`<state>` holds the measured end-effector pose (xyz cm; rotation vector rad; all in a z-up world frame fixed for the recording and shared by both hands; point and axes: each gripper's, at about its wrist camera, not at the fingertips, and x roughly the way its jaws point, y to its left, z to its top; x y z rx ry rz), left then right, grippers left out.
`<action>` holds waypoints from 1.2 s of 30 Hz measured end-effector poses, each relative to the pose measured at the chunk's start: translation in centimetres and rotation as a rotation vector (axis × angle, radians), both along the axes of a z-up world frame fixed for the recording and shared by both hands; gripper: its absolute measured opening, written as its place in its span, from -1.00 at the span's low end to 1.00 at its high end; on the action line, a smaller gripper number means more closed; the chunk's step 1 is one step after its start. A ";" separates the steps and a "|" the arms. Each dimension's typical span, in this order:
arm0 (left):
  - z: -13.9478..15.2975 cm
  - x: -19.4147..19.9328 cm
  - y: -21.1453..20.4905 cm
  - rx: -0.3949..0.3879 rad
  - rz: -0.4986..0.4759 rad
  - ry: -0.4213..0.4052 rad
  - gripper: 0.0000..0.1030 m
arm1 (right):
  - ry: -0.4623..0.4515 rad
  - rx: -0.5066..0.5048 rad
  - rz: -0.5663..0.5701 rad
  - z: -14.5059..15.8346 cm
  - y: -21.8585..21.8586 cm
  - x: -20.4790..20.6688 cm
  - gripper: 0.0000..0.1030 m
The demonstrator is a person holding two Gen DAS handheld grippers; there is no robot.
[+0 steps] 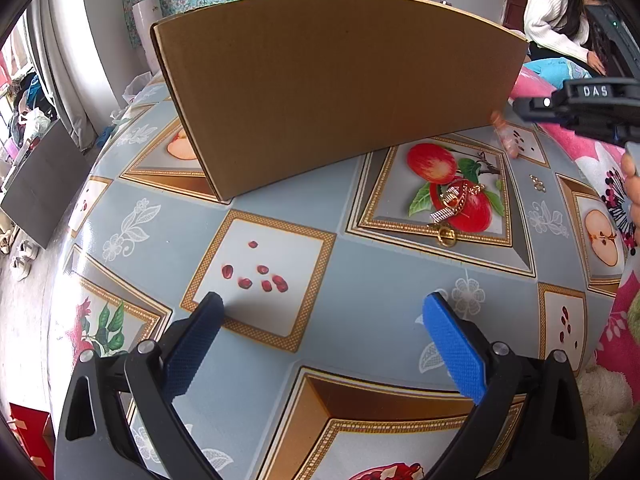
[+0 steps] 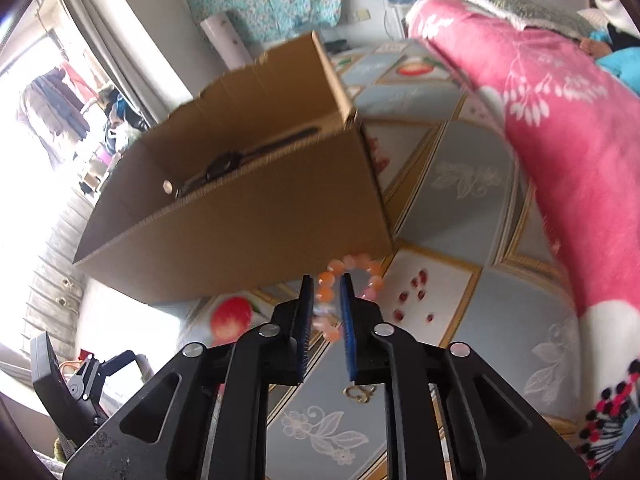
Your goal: Organize jewelry
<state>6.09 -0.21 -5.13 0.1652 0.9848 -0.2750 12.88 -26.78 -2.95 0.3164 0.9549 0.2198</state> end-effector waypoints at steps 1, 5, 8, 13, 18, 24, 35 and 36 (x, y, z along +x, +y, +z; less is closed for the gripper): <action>0.0 0.0 0.0 0.000 0.001 0.000 0.89 | 0.001 0.010 -0.004 -0.2 0.0 -0.2 -0.53; 0.0 -0.1 0.0 0.000 0.002 -0.002 0.89 | -0.005 0.014 -0.026 -0.3 -0.2 -1.5 -0.29; 0.0 -0.1 0.0 -0.001 0.002 -0.003 0.89 | -0.003 0.005 -0.045 -0.1 -0.5 -2.8 -0.20; 0.0 -0.1 0.0 -0.001 0.003 -0.002 0.90 | 0.013 -0.042 -0.066 -0.5 -0.6 -4.5 -0.12; 0.0 -0.1 0.0 0.000 0.003 -0.002 0.90 | 0.035 -0.115 -0.071 -1.9 -0.3 -5.0 -0.12; -0.1 -0.1 0.0 0.002 0.010 0.002 0.90 | 0.057 -0.153 -0.038 -3.2 0.8 -4.8 -0.53; -0.1 -0.2 0.0 0.001 0.010 -0.005 0.91 | 0.054 -0.059 0.096 -4.0 4.4 -6.1 -0.64; -0.1 -0.2 0.1 0.000 0.010 -0.006 0.91 | 0.055 -0.036 0.121 -4.1 5.0 -6.3 -0.64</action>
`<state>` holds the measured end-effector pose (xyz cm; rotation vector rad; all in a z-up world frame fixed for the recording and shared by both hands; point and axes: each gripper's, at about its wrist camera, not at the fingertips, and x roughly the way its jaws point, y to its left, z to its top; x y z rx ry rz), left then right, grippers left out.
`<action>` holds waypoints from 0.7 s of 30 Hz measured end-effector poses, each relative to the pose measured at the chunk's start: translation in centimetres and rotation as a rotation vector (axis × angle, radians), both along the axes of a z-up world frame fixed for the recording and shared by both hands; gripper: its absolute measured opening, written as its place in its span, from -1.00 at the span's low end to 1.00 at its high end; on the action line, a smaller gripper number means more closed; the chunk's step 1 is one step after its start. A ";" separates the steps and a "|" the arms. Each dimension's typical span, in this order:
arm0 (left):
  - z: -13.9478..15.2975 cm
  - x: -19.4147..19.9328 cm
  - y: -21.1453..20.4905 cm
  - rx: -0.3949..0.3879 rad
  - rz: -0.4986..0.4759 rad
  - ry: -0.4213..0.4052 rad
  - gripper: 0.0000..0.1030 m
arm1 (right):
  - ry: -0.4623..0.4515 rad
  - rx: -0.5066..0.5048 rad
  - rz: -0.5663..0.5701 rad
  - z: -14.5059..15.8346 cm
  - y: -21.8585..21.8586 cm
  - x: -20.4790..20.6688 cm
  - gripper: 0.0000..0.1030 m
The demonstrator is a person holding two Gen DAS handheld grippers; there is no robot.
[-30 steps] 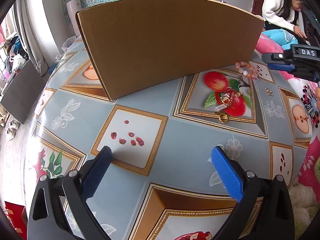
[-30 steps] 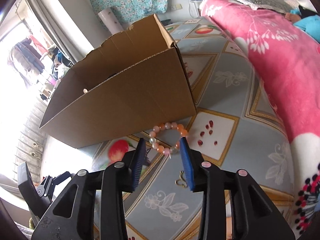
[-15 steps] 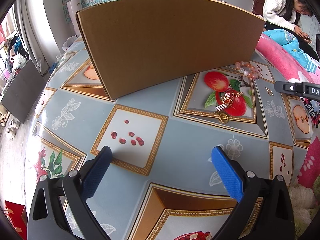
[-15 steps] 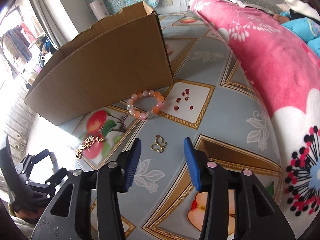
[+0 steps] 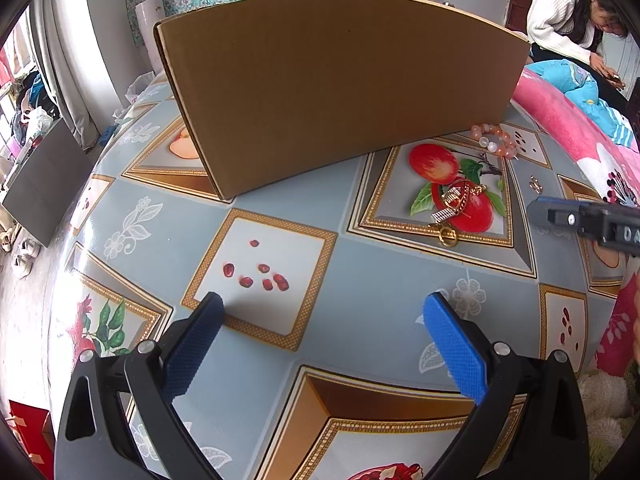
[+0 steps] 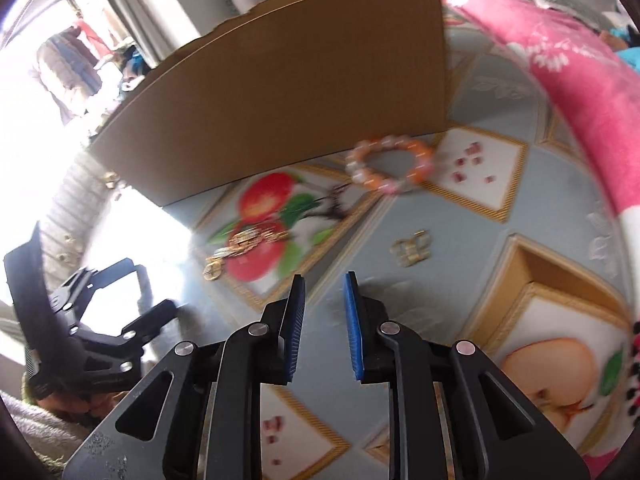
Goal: Organize jewelry
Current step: 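Move the right tool toward the gold chain on the tablecloth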
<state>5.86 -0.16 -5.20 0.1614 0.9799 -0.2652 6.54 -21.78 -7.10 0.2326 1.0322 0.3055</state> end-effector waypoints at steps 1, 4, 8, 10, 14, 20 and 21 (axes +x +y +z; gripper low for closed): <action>0.0 0.0 0.0 0.000 0.000 0.000 0.91 | 0.003 0.012 0.023 -0.1 0.5 -0.2 -0.64; 0.0 0.0 0.0 0.000 -0.001 -0.002 0.91 | -0.015 0.001 0.045 0.4 0.9 -1.0 -0.63; 0.0 -0.1 0.0 0.000 -0.003 -0.006 0.91 | -0.052 -0.003 -0.018 1.7 -1.3 -1.7 -0.44; 0.0 -0.1 0.0 0.000 -0.003 -0.006 0.91 | -0.068 -0.022 -0.079 2.2 -3.0 -1.7 -0.42; 0.0 -0.1 0.0 0.000 -0.004 -0.004 0.91 | -0.067 -0.059 -0.151 1.9 -5.1 -0.1 -0.40; 0.1 -0.1 0.0 0.000 -0.005 -0.005 0.91 | -0.074 -0.061 -0.122 0.8 -5.2 1.9 -0.60; 0.1 -0.1 0.0 0.001 -0.006 -0.005 0.91 | -0.064 -0.059 -0.105 0.4 -4.8 2.3 -0.66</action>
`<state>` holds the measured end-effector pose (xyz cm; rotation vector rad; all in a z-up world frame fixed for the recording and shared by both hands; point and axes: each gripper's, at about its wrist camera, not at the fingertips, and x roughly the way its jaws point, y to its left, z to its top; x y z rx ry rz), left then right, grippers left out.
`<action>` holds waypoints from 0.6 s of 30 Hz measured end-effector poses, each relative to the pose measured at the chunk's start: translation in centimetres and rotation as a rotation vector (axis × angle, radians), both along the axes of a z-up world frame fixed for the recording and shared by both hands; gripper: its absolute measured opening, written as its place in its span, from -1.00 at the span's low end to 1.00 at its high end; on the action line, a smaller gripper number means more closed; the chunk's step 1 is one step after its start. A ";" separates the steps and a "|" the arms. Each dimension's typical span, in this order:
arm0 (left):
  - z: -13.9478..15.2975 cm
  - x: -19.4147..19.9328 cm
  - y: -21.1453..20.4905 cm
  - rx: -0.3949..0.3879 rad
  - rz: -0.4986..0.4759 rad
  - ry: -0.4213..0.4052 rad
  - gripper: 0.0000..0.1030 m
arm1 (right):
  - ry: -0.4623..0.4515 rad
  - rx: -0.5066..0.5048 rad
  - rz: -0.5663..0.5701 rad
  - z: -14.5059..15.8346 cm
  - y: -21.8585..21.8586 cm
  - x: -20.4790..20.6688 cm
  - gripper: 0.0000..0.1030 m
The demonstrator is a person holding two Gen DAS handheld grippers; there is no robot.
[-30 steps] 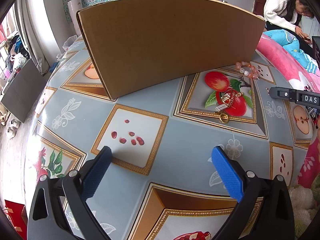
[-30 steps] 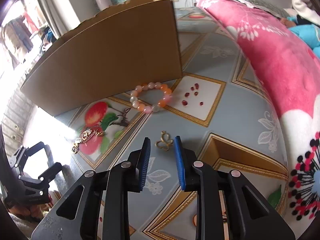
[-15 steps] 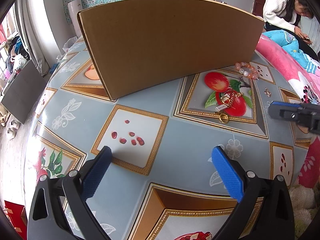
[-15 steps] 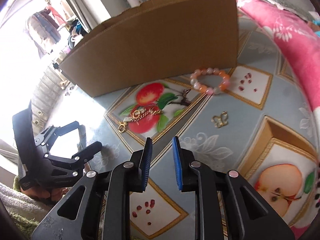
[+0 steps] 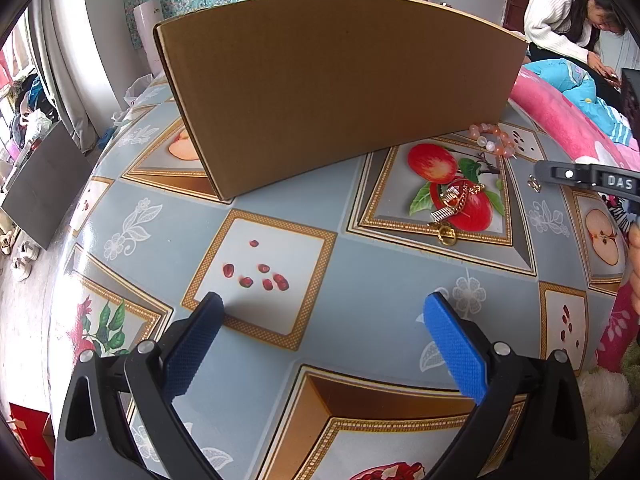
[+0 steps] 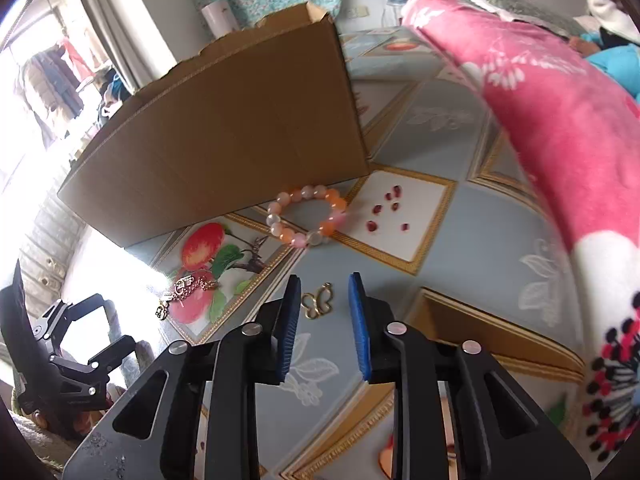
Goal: Organize jewelry
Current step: 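Move the right tool toward the gold chain on the tablecloth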
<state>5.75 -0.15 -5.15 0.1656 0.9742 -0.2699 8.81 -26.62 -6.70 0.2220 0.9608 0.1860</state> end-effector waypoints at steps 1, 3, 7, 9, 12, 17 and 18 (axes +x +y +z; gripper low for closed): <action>0.0 0.0 0.0 0.000 0.000 0.000 0.91 | -0.004 0.006 0.015 -0.1 0.3 0.0 -0.67; 0.0 0.0 0.0 0.001 -0.001 0.003 0.91 | 0.007 0.025 0.055 0.0 1.0 -0.1 -0.72; 0.0 0.1 0.0 0.005 0.001 0.010 0.92 | 0.022 0.064 0.129 -0.1 2.9 -1.3 -0.72; 0.0 0.3 -0.1 0.009 -0.001 0.021 0.92 | 0.037 0.090 0.156 -0.2 3.5 -1.8 -0.72; 0.0 0.3 -0.1 0.008 -0.008 0.018 0.92 | 0.024 0.090 0.170 0.5 4.0 -1.9 -0.68; 0.0 0.2 0.0 0.002 -0.012 0.003 0.92 | -0.030 0.043 0.211 2.2 5.5 -0.4 -0.61; 0.0 0.1 0.0 0.001 -0.014 0.000 0.92 | -0.042 0.025 0.221 2.2 5.9 0.1 -0.61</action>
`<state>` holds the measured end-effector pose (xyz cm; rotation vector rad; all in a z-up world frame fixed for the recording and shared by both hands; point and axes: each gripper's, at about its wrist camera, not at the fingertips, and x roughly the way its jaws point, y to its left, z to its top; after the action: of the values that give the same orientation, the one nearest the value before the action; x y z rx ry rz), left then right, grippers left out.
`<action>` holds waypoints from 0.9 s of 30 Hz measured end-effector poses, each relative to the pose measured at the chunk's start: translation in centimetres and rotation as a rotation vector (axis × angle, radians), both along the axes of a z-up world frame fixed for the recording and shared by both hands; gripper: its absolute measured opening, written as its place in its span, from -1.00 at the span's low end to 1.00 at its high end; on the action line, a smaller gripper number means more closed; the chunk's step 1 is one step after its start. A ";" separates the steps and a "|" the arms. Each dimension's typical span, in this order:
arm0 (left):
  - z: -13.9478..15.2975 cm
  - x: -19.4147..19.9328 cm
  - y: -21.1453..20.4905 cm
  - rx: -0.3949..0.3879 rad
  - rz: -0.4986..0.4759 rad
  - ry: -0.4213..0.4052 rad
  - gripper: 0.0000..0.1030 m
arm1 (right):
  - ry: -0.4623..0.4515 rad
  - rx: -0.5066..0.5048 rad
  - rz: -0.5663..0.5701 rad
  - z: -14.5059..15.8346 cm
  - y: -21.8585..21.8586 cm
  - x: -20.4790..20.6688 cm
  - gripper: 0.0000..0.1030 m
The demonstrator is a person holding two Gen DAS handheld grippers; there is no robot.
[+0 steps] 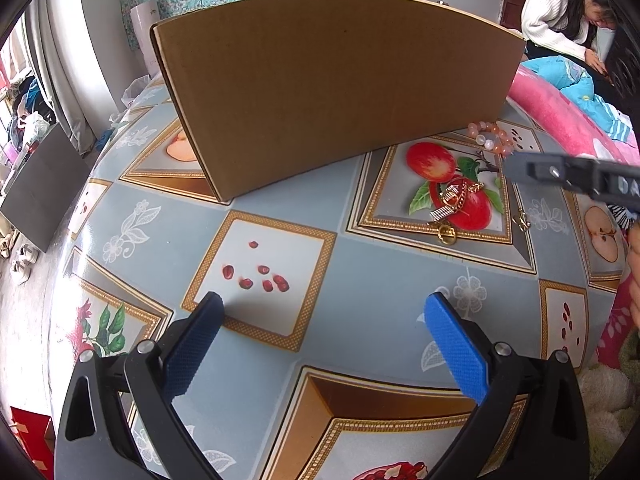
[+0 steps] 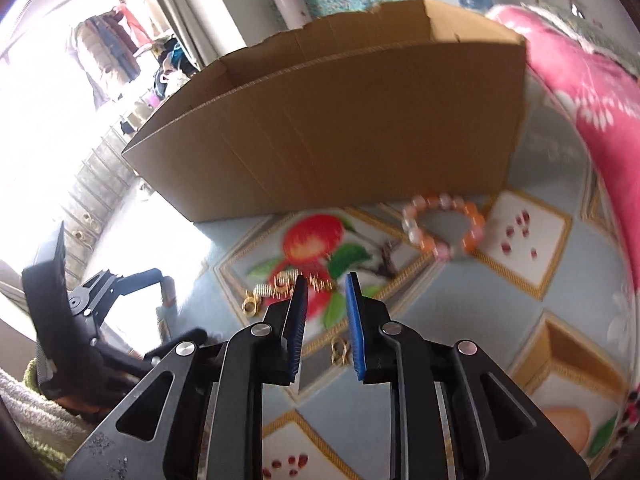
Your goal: Organize jewelry
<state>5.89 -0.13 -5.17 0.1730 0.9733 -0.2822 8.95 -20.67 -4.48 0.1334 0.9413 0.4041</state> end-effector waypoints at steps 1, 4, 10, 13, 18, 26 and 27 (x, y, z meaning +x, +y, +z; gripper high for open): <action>0.0 -0.1 0.0 -0.001 -0.001 -0.002 0.92 | -0.009 -0.018 0.008 0.0 0.6 0.3 -0.61; 0.0 -0.2 0.2 -0.003 -0.003 -0.007 0.92 | -0.021 -0.074 0.047 -0.6 2.2 1.2 -0.61; 0.0 -0.7 0.5 -0.010 -0.008 -0.021 0.92 | -0.018 -0.194 0.125 -1.8 5.2 -0.6 -0.61; 0.0 -0.8 0.5 -0.012 -0.011 -0.029 0.92 | 0.001 -0.211 0.140 -1.8 5.4 -2.3 -0.61; -0.1 -0.8 0.5 -0.016 -0.023 -0.042 0.92 | 0.007 -0.188 0.108 -0.9 5.1 -2.0 -0.61; 0.0 -1.1 0.8 -0.018 -0.026 -0.046 0.92 | 0.009 -0.157 0.186 -1.8 8.1 1.0 -0.84; -0.1 -1.1 0.8 -0.019 -0.024 -0.047 0.92 | 0.015 -0.138 0.198 -1.8 8.4 1.4 -0.84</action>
<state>4.79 0.67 -5.22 0.1732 0.9225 -0.3078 10.37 -12.31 -6.23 -0.0830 0.9972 0.5197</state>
